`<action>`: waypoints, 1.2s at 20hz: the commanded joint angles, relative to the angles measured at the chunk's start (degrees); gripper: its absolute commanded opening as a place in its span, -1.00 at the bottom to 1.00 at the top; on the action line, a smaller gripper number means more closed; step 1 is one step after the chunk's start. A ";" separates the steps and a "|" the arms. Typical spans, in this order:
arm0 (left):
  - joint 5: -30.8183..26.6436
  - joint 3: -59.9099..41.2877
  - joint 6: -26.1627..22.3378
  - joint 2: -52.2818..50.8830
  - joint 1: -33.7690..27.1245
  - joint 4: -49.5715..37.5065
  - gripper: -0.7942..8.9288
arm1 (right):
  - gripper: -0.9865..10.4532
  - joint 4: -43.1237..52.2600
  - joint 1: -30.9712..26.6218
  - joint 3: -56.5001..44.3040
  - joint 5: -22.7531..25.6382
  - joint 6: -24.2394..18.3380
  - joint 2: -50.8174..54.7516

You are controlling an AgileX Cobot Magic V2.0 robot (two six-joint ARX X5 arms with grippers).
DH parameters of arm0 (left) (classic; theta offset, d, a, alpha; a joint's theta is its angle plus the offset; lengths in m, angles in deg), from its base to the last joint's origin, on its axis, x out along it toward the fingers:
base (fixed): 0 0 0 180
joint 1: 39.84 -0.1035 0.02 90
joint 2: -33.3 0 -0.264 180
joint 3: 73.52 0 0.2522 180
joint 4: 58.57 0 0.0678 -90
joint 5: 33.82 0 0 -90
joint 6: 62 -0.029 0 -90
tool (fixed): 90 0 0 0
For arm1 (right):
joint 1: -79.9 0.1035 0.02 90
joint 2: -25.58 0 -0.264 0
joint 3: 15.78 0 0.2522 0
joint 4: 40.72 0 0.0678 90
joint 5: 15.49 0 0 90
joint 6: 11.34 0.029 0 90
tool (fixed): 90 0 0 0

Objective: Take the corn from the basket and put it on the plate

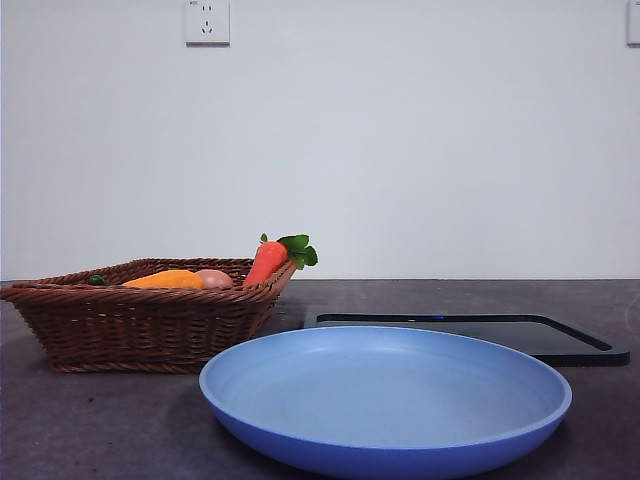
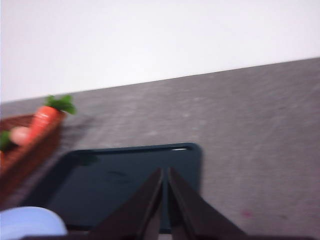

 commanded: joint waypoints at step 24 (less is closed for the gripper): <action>17.29 33.20 -11.26 20.13 -0.09 27.52 -0.82 | -0.82 -30.47 0.33 35.10 -16.35 -4.26 -21.99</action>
